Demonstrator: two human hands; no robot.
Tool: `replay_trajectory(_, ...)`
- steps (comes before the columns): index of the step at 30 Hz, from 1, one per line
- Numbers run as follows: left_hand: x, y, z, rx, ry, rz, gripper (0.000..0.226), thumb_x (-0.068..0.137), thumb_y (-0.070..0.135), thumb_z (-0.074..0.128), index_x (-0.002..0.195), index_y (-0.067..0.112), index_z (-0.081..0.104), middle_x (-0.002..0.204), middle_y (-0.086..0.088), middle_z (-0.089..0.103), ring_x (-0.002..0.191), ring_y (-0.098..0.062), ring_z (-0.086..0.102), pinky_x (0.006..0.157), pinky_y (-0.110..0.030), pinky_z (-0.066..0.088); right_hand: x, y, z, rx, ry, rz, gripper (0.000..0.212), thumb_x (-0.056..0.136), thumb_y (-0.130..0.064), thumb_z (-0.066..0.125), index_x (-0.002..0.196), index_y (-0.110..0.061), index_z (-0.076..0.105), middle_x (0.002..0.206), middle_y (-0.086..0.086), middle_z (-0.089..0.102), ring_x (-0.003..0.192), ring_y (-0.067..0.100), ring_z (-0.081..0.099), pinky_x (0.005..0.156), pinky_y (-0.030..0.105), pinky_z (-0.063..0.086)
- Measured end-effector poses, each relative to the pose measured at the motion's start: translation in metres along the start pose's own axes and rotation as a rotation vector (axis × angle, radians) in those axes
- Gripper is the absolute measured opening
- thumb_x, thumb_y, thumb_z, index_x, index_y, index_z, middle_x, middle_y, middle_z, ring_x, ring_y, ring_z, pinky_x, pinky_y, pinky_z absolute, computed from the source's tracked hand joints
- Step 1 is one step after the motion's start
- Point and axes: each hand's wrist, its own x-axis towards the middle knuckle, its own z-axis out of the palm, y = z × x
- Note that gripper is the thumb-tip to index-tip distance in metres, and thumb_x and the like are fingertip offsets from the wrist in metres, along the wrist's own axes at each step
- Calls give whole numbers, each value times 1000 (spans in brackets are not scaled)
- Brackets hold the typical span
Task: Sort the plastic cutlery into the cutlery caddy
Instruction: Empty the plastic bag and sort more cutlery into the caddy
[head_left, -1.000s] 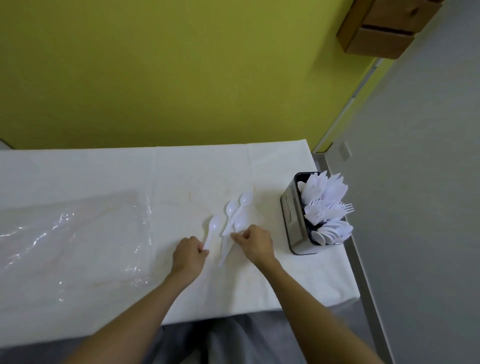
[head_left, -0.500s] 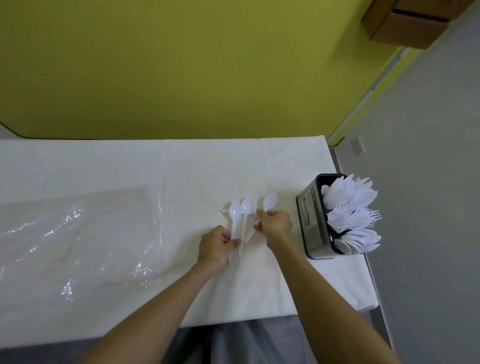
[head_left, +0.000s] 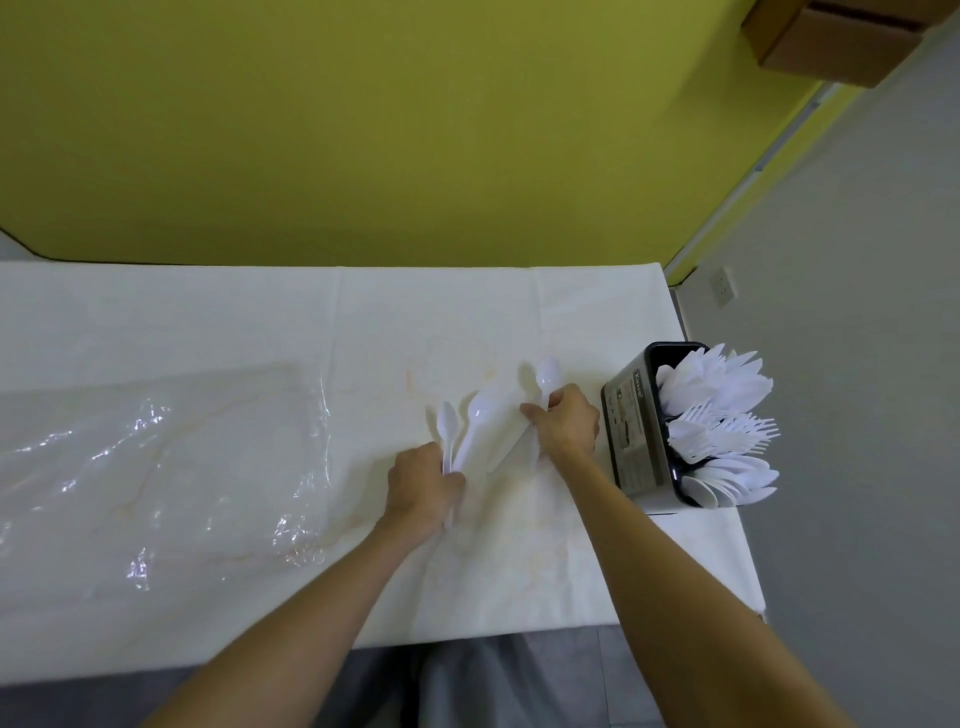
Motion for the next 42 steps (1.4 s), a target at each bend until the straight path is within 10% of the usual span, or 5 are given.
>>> replay_trajectory(18, -10, -12, -30, -340, -82, -39, 5, 81, 16, 71, 83, 17, 67, 80, -1, 70, 82, -22, 67, 78, -35, 53, -64, 12, -26, 439, -147, -67, 21, 73, -17, 81, 75, -7, 63, 66, -3, 66, 63, 13, 70, 79, 47, 60)
replay_trajectory(27, -39, 111, -16, -575, -267, 304, 18, 84, 11, 70, 88, -4, 61, 88, -14, 67, 86, -23, 71, 80, -31, 59, -123, 60, -183, 504, 140, -229, 20, 75, -20, 83, 77, -7, 68, 74, 9, 72, 70, 23, 74, 69, 35, 61)
replay_trajectory(32, -68, 160, 21, -673, -298, 376, 21, 82, 18, 72, 88, 1, 62, 85, -9, 71, 80, -16, 73, 84, -39, 58, -119, 84, -196, 440, 488, -206, 23, 77, -28, 81, 70, -13, 64, 65, 3, 71, 55, -1, 67, 58, 13, 49)
replay_trajectory(39, -85, 176, 56, -447, -32, 551, 15, 87, 23, 66, 83, 10, 60, 78, -3, 66, 72, -13, 60, 59, -10, 41, -103, 98, -172, 470, 680, -279, 27, 77, -34, 80, 68, -20, 58, 66, -16, 66, 62, 18, 67, 62, 40, 54)
replay_trajectory(42, -85, 174, 63, -339, -22, 663, 7, 89, 15, 64, 84, 14, 59, 84, -1, 63, 79, -17, 59, 67, -19, 42, -96, 105, -167, 440, 627, -323, 29, 77, -33, 80, 68, -16, 58, 65, -7, 64, 61, 19, 64, 59, 37, 51)
